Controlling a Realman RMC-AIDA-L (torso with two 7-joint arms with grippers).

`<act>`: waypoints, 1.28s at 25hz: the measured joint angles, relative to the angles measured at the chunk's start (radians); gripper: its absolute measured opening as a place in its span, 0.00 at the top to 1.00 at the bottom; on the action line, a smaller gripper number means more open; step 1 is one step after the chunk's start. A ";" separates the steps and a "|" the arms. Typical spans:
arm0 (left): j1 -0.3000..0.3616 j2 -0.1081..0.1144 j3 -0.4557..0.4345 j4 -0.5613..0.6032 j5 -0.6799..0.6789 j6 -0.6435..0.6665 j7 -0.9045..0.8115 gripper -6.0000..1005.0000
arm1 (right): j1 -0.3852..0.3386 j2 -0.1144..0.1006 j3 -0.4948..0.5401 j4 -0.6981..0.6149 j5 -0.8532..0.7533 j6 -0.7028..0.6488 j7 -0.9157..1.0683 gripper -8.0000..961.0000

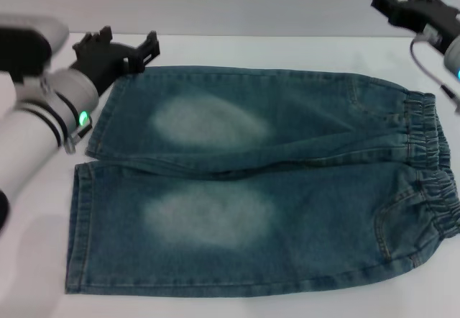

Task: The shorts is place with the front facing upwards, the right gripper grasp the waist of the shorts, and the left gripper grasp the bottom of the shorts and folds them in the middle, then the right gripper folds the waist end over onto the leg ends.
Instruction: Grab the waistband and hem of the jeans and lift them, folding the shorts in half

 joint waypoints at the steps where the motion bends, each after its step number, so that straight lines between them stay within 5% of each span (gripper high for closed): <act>1: 0.015 0.005 -0.033 0.066 0.006 -0.087 0.001 0.18 | -0.017 0.008 0.063 -0.065 -0.054 0.095 0.000 0.25; 6: 0.067 -0.022 -0.227 0.303 0.021 -0.494 0.014 0.18 | -0.151 0.076 0.291 -0.447 -0.261 0.490 -0.001 0.25; 10: 0.073 -0.019 -0.253 0.358 0.024 -0.619 0.026 0.18 | -0.168 0.131 0.474 -0.605 -0.276 0.842 -0.004 0.26; 18: 0.126 -0.020 -0.288 0.508 0.025 -0.832 0.075 0.19 | -0.146 0.139 0.607 -0.672 -0.177 1.249 -0.061 0.26; 25: 0.200 -0.020 -0.309 0.688 0.039 -1.094 0.091 0.19 | -0.253 0.175 0.840 -0.720 -0.049 1.380 -0.123 0.26; 32: 0.211 -0.024 -0.326 0.753 0.053 -1.331 0.052 0.19 | -0.375 0.186 0.990 -0.686 0.121 1.423 -0.179 0.26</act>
